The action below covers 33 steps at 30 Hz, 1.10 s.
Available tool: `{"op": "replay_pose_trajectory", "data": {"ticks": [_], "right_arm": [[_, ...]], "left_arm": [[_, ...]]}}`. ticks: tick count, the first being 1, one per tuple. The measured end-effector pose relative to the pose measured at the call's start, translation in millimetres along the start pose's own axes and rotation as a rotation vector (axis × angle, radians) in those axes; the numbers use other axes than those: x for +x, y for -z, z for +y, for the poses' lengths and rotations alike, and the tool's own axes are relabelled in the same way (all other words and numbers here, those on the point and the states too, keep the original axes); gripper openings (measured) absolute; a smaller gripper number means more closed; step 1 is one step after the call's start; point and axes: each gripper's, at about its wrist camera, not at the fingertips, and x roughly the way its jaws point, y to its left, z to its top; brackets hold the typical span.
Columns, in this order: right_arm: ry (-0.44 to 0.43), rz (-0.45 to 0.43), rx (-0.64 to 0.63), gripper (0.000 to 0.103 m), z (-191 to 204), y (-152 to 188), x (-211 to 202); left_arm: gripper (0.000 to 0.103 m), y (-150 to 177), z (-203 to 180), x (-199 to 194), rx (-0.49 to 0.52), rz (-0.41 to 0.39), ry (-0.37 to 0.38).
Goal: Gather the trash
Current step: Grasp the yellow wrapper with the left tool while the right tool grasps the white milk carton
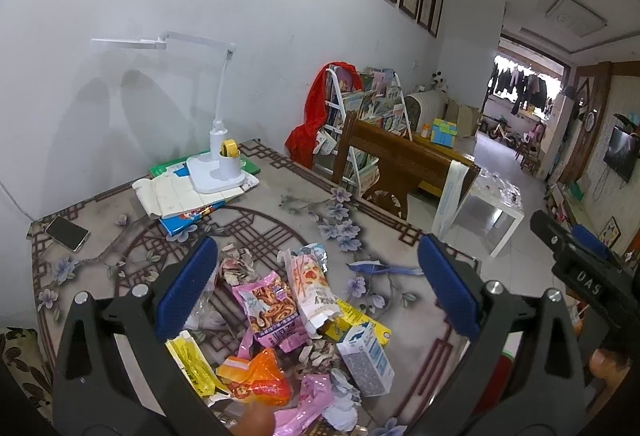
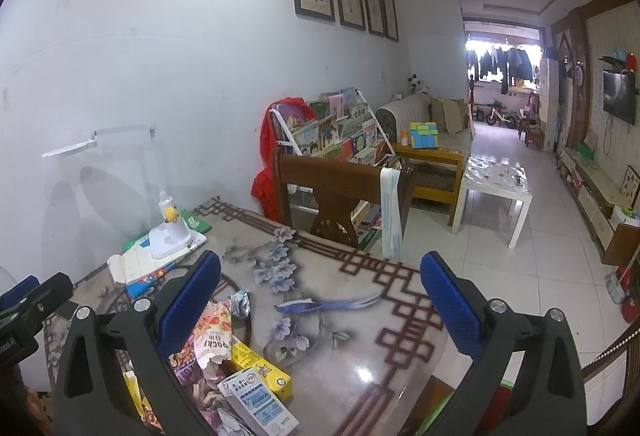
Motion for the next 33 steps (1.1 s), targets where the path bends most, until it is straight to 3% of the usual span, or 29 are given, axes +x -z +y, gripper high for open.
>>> {"op": "replay_pose_trajectory", "data": {"ticks": [6,11,16,24,27,31,33], "right_arm": [[0.002,0.050,-0.022,0.096,1.8,11.7,15.0],[-0.005,0.119,-0.048,0.096,4.1,27.0,37.2],[-0.026,0.214,-0.087,0.096,8.8,47.9,64.0],[-0.089,0.380,-0.147,0.096,18.4,81.3,99.9],[-0.140,0.447,-0.148,0.096,21.5,91.8,112.5],[-0.212,0.544,-0.178,0.096,29.8,112.6,130.5],[-0.248,0.599,-0.203,0.096,36.1,127.8,140.5]], "left_arm": [[0.098,29.0,41.3,20.9,-0.056,0.093,-0.066],[0.098,74.9,101.8,46.8,-0.175,0.250,-0.130],[0.074,119.0,144.5,80.1,-0.276,0.400,-0.152],[0.070,159.7,172.2,132.5,-0.396,0.526,-0.159],[0.042,166.3,181.3,149.1,-0.453,0.557,-0.148],[0.025,166.8,187.2,148.2,-0.501,0.538,-0.128],[0.024,164.8,187.3,142.8,-0.490,0.522,-0.141]]}}
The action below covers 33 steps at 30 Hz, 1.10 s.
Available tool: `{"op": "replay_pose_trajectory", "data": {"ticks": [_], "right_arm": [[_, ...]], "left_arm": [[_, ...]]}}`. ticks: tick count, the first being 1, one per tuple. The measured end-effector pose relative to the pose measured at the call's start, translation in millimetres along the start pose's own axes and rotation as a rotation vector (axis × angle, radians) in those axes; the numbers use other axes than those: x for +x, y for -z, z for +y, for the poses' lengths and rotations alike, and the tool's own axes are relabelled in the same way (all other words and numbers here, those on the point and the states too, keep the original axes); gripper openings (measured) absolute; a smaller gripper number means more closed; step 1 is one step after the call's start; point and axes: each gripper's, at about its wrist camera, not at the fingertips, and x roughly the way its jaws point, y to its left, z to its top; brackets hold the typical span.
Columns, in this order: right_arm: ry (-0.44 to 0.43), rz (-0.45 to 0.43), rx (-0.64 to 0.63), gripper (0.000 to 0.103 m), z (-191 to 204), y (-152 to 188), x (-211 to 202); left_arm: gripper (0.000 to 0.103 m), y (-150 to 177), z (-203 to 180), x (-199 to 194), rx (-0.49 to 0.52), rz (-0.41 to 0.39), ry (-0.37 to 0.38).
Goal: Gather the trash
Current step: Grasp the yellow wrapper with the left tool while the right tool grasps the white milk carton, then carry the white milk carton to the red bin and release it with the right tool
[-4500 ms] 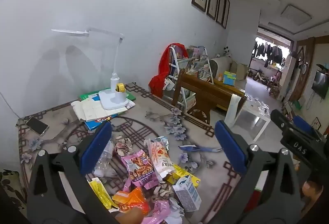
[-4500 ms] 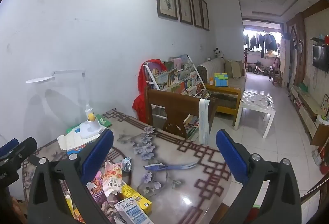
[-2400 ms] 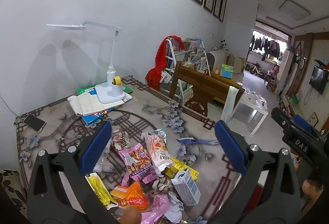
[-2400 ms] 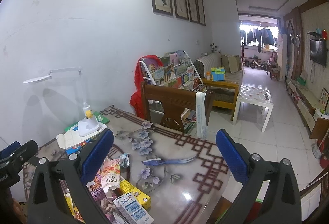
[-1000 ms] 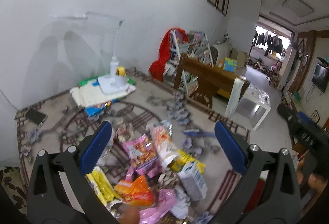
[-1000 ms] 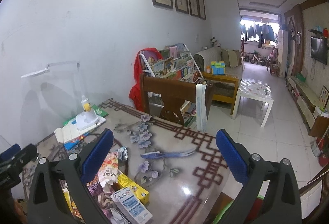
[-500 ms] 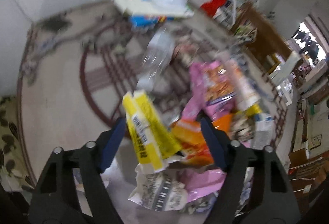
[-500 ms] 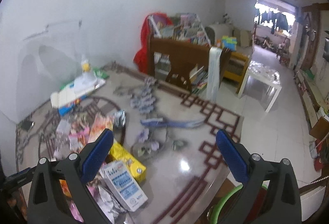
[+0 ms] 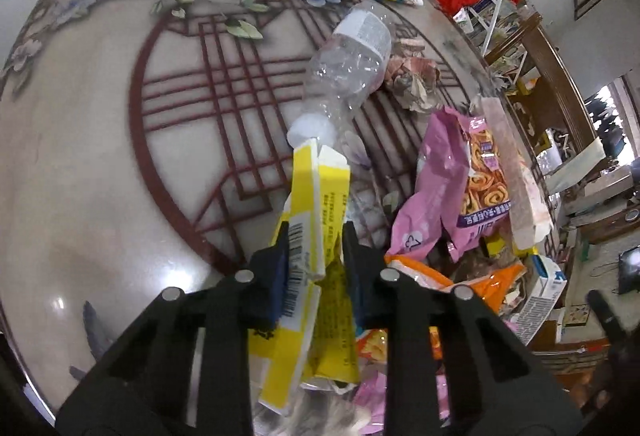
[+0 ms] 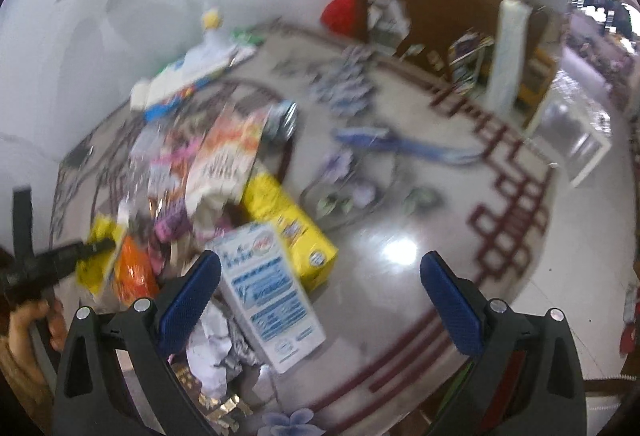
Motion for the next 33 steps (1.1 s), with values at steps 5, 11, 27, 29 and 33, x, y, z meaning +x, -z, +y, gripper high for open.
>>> {"op": "replay_pose_trajectory", "data": {"ticks": [5,11,27,29,33], "right_arm": [[-0.063,0.075,-0.075,0.096,16.9,8.4,33.9],[-0.127,0.190,-0.066,0.086,17.8,16.6,71.9],[-0.173,-0.049,0.054,0.061,-1.5,7.9,-34.8],[-0.154,-0.099,0.083,0.061,-12.1,6.5,-55.8],[-0.082,-0.167,0.138,0.061,-39.0,13.3,-91.4]], "left_arm": [[0.024,-0.3,-5.2,-22.8,0.051,-0.081,-0.037],[0.024,-1.8,-28.1,-46.1,0.139,-0.153,-0.028],[0.024,15.5,-131.5,-117.0,0.374,-0.325,0.114],[0.024,20.2,-149.4,-127.4,0.404,-0.342,0.151],[0.024,30.2,-181.2,-136.6,0.466,-0.348,0.219]]}}
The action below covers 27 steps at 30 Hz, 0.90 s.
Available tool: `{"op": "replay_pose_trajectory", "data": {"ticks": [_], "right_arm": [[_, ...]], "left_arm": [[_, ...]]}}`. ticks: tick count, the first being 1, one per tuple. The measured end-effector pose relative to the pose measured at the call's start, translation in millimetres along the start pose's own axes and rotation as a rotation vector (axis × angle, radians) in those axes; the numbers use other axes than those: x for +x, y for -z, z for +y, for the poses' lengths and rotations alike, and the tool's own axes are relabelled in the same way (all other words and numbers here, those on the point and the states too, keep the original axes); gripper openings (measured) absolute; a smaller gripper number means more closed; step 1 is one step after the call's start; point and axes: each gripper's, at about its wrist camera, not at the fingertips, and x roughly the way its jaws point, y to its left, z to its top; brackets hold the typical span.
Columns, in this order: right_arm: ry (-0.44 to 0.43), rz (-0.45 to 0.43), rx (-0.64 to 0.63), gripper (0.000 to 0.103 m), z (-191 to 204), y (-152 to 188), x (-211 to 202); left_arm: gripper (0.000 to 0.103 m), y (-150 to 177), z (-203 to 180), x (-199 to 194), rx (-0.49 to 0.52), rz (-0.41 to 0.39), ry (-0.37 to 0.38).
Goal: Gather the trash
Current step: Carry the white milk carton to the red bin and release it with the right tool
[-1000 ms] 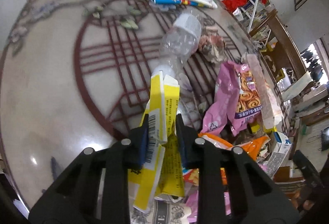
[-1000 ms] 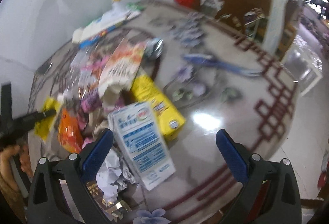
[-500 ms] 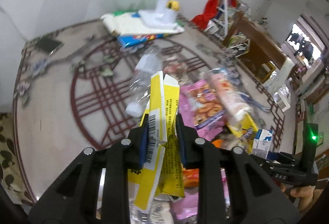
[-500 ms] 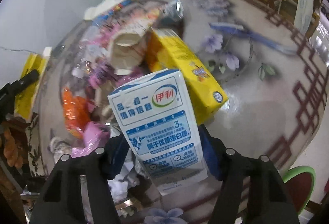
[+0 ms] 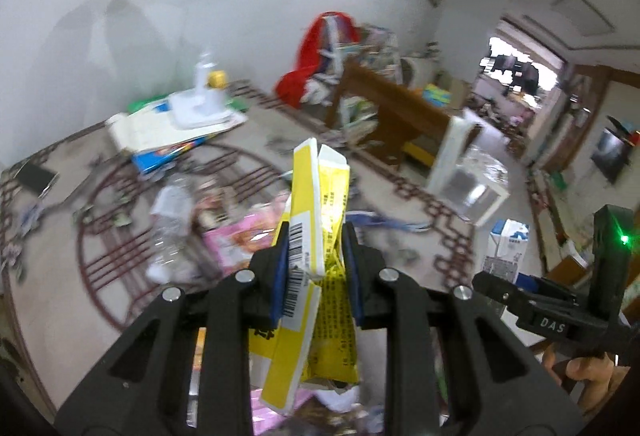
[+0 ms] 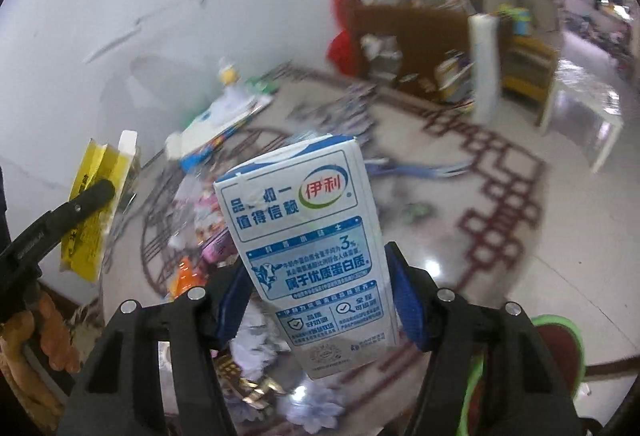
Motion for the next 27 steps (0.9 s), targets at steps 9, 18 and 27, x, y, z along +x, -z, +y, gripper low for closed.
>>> {"op": "replay_pose_trajectory", "data": {"ticks": [9,18,27], "right_arm": [[0.215,-0.035,0.245,0.061,-93.3,37.6,-51.9],[0.367,0.033,0.494,0.063,-176.3,95.9,-74.0],[0.473,-0.016,0.575,0.081,-199.0,101.6,-96.2]], "left_arm": [[0.024,17.5,-107.7,27.6,0.189,0.084,0.256],[0.025,68.7,-197.8,64.6,0.351,0.234,0.437],[0.026,106.7,-248.2,89.6,0.462,0.327,0.522]]}}
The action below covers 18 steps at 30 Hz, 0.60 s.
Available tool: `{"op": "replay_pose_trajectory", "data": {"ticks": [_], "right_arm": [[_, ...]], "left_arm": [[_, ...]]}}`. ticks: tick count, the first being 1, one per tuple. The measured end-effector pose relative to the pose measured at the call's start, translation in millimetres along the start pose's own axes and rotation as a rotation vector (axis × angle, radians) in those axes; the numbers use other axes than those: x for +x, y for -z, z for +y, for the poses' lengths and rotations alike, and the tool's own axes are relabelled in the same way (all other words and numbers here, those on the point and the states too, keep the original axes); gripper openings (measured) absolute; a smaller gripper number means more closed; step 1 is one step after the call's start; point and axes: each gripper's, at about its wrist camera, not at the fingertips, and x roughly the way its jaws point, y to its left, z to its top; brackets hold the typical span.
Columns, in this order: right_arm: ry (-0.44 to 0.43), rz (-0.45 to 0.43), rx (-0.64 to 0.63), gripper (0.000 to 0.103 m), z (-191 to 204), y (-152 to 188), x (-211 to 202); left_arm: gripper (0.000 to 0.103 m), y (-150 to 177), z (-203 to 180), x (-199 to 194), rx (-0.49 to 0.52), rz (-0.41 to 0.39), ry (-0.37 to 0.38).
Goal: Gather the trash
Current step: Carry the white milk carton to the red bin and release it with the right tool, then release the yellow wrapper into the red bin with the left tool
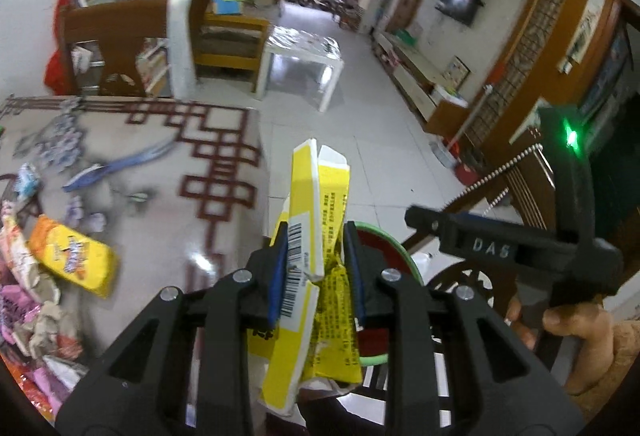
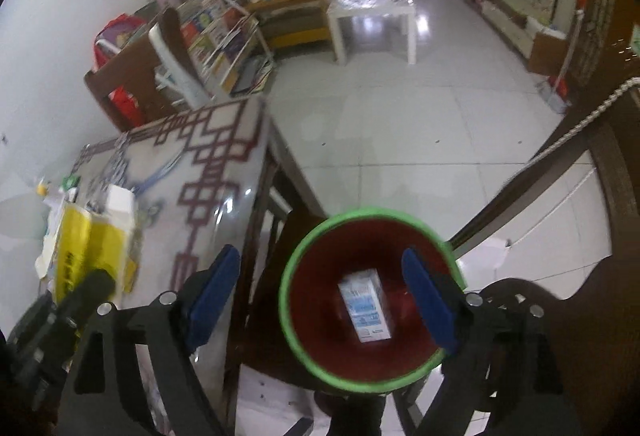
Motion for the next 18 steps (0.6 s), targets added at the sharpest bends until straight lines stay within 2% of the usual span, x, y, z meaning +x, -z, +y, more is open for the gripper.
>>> {"op": "replay_pose_trajectory", "data": {"ticks": [8,9,10,12,18], "right_arm": [[0.075,-0.126,0.207,0.083,-51.6,-12.2,-25.6],[0.081,-0.139,0.233,0.083,-56.2,-13.0,-28.4],[0.086,-0.147,0.245,0.083,-58.7,-13.8,-29.8],[0.102,-0.171,0.255,0.083,-62.8,-14.7,-36.0],[0.113,-0.208,0.196,0.086,-50.7,-17.0,-45.0]], "left_arm": [[0.030,-8.3,-35.2,25.7,0.088,0.031,0.062],[0.037,-9.8,-37.2,28.0,0.095,0.028,0.066],[0.052,-10.8,-40.6,29.0,0.103,0.022,0.066],[0.065,-12.2,-45.4,26.3,0.116,0.001,0.059],[0.072,-17.9,-43.2,11.6,0.129,-0.027,0.037]]}}
